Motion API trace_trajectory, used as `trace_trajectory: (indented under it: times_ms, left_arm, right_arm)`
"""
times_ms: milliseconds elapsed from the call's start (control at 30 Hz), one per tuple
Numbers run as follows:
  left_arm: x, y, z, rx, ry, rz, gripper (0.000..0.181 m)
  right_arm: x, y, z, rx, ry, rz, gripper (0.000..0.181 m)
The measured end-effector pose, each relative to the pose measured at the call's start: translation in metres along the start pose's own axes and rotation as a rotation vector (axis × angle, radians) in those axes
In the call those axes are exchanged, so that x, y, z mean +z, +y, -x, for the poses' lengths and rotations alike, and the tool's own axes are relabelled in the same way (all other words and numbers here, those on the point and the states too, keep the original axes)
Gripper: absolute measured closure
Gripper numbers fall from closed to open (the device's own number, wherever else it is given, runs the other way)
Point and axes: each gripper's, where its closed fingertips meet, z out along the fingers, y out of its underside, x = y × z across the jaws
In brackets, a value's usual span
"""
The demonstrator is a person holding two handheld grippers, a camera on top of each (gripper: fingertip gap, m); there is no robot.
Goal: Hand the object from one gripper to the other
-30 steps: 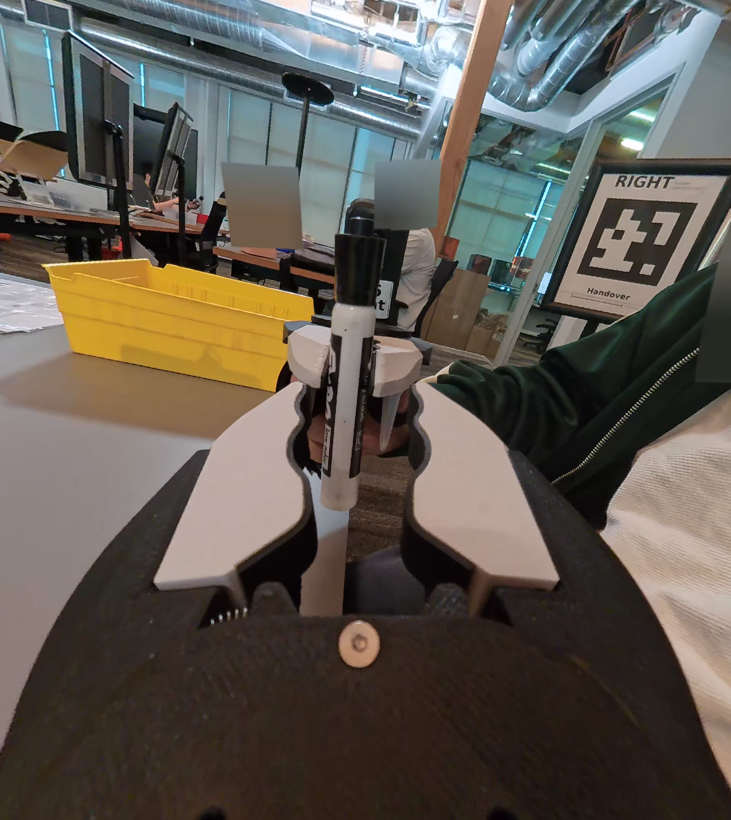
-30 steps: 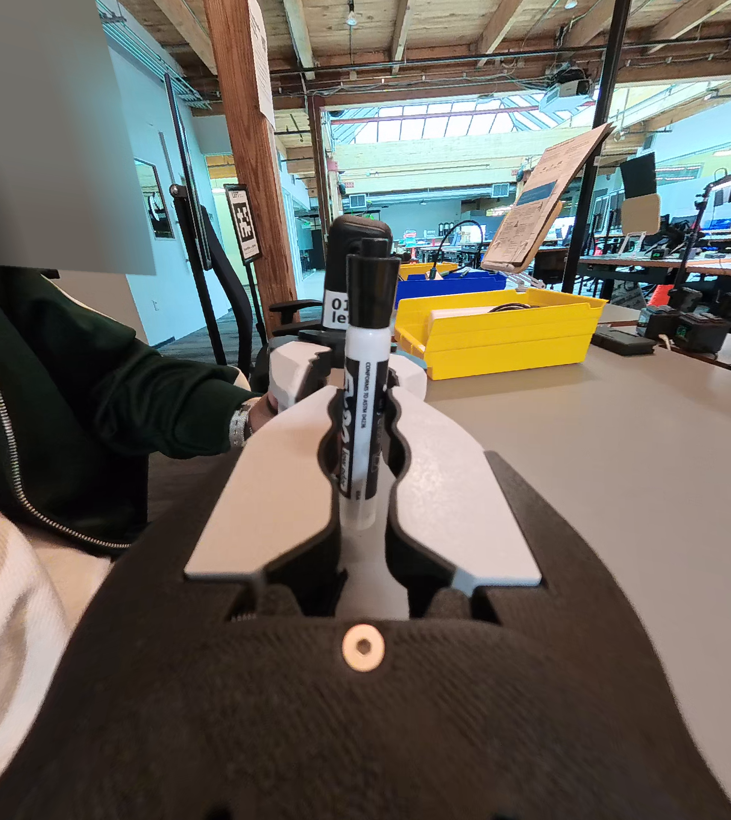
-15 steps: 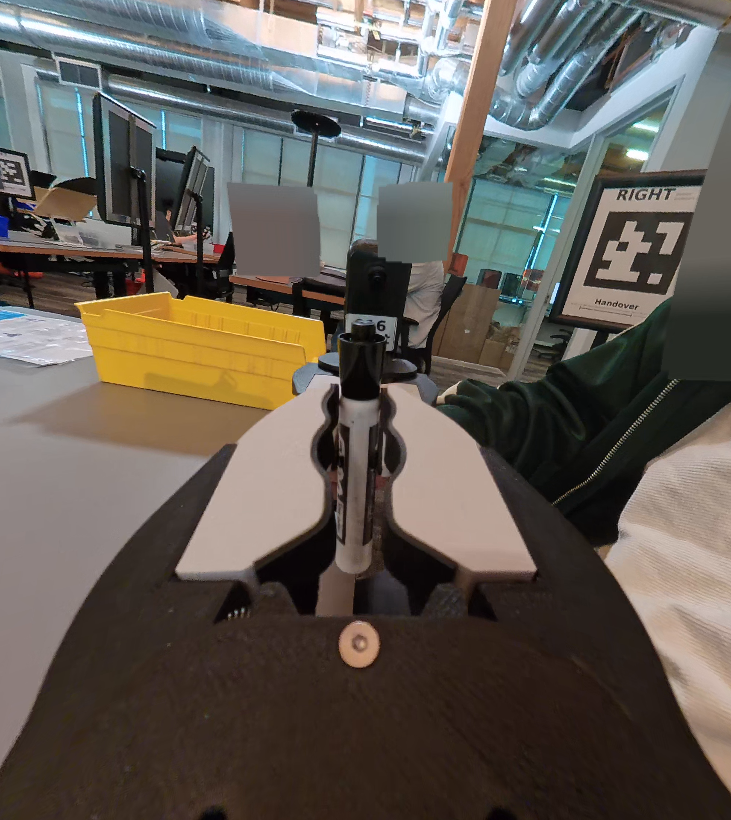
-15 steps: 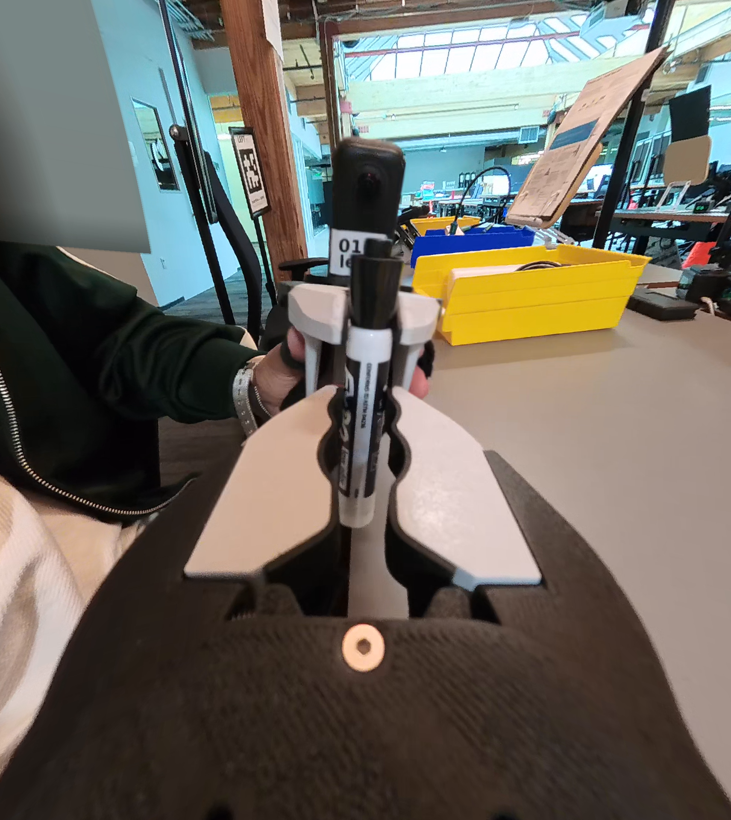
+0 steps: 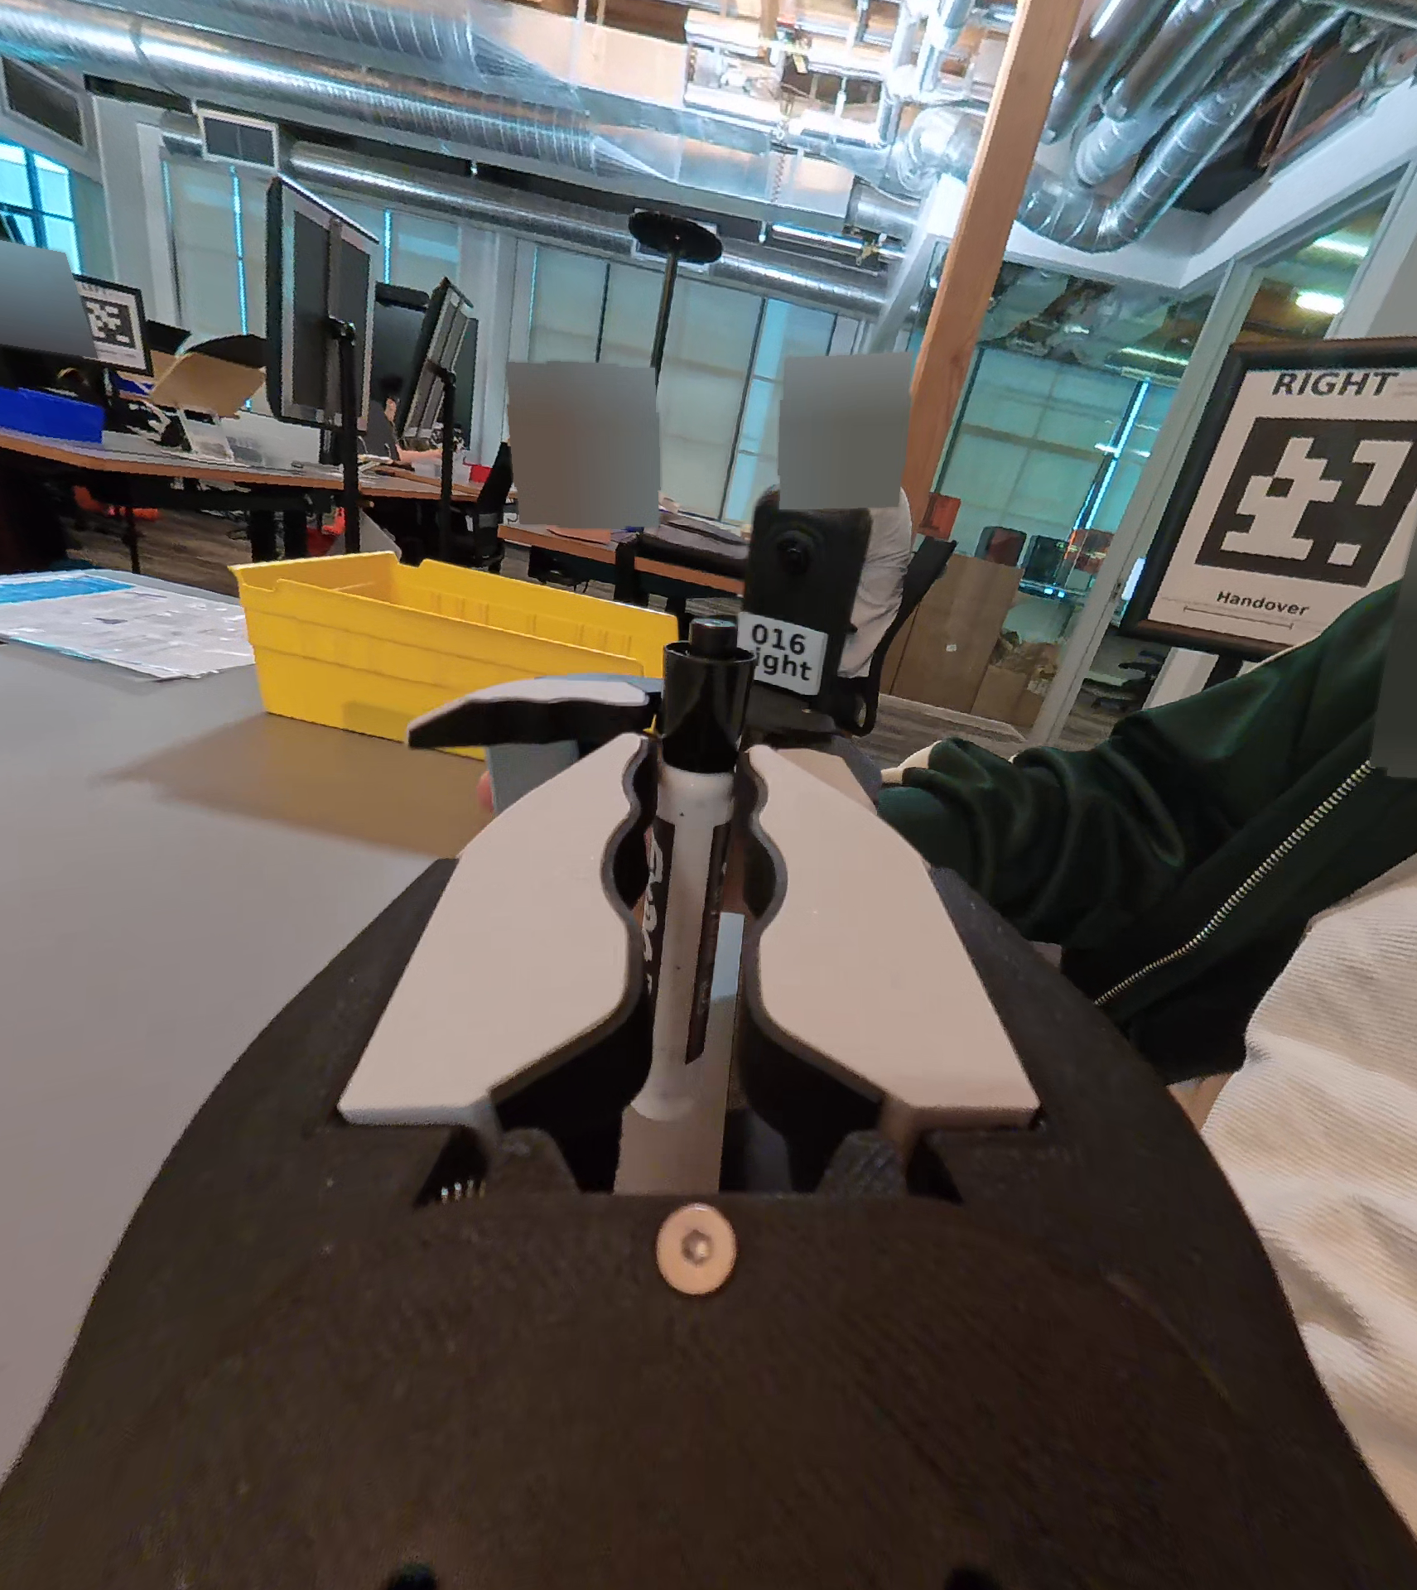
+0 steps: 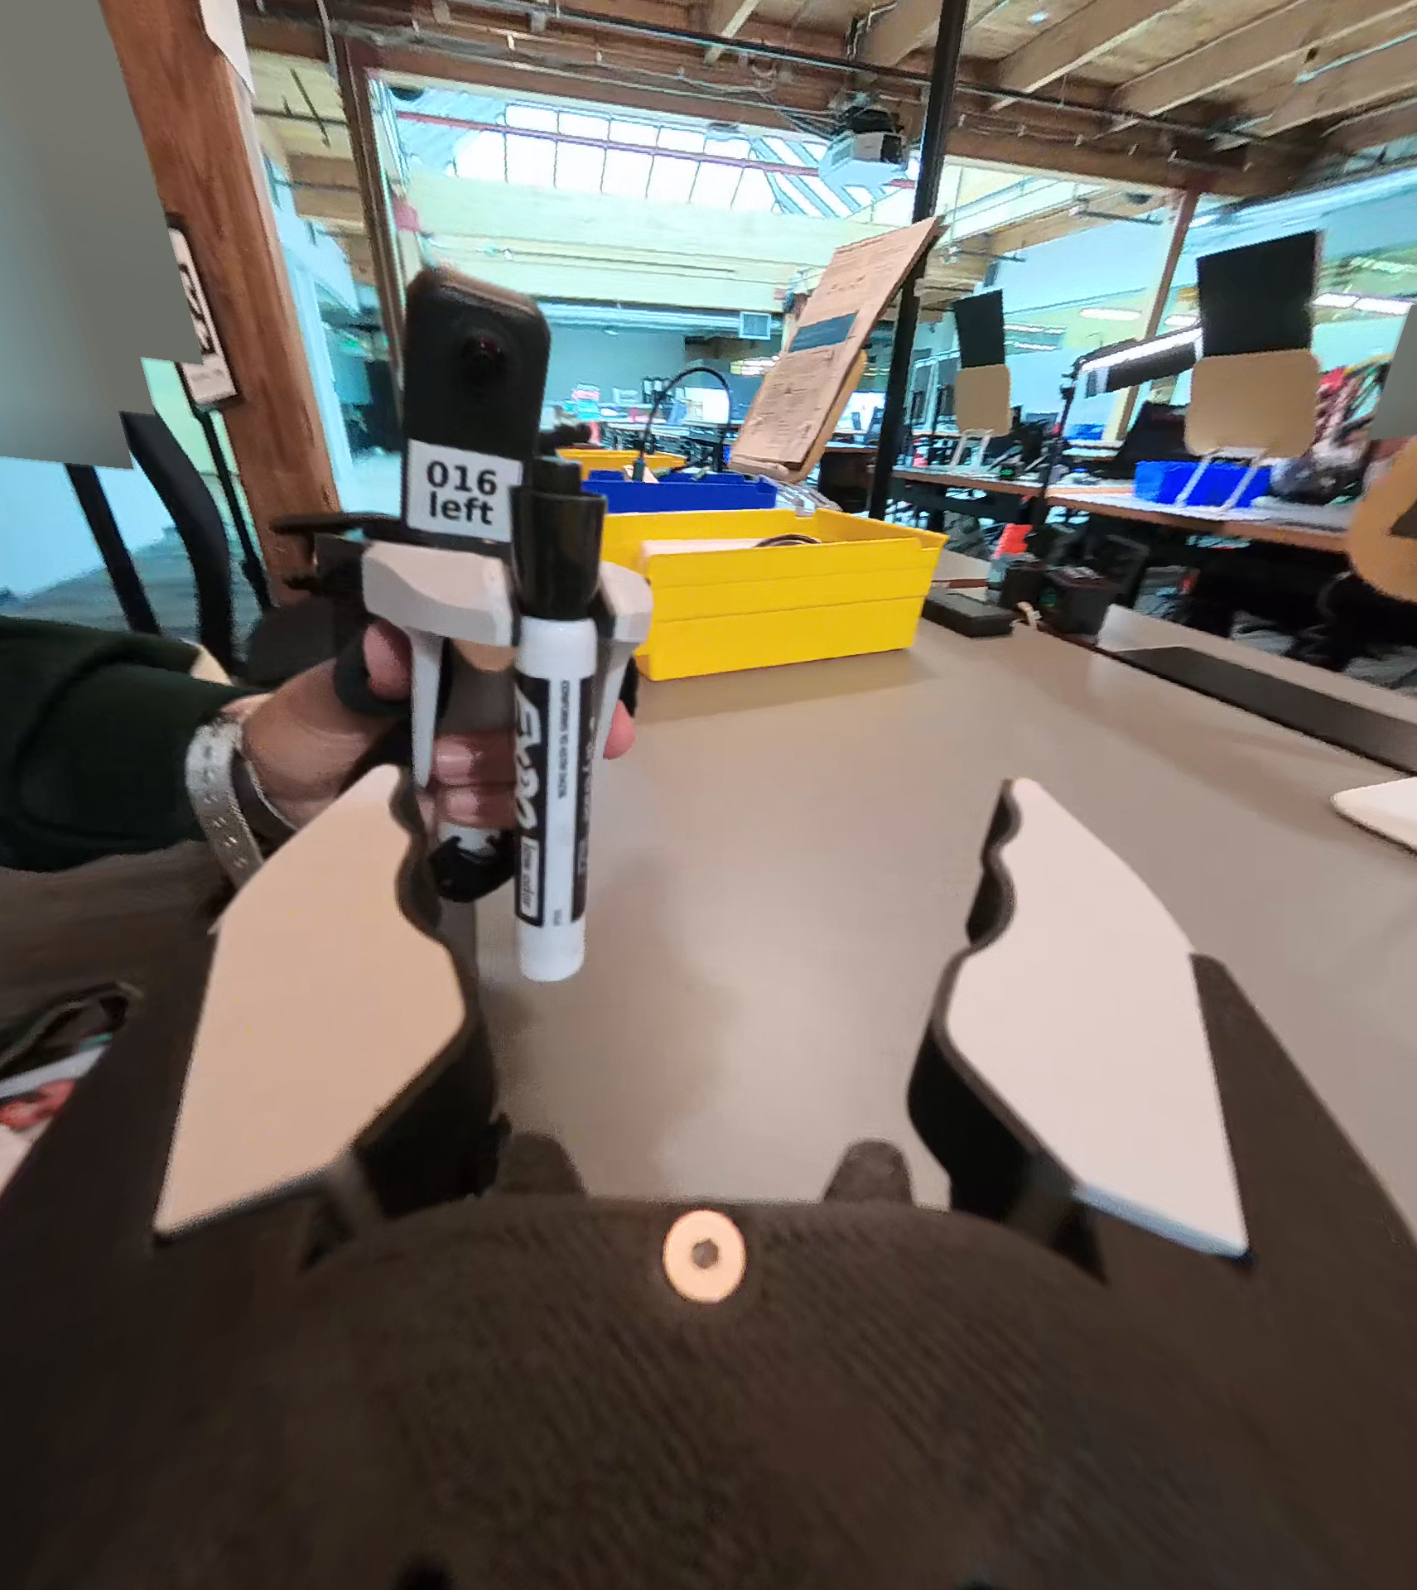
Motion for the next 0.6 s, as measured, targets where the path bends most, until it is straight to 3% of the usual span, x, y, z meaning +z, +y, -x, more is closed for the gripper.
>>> trace_trajectory:
  times_ms: [233, 500, 600]
  left_arm:
    - [-0.005, 0.006, 0.015, -0.194, 0.008, -0.036, 0.164]
    - [-0.015, 0.010, 0.036, -0.404, -0.012, -0.092, 0.164]
    - [-0.018, 0.011, 0.040, -0.406, -0.029, -0.098, 0.164]
  right_arm:
    - [0.003, 0.005, 0.015, -0.359, 0.017, 0.080, 0.060]
    - [0.005, 0.015, 0.020, -0.440, 0.006, 0.128, 0.069]
    - [0.005, 0.021, 0.017, -0.368, 0.005, 0.165, 0.086]
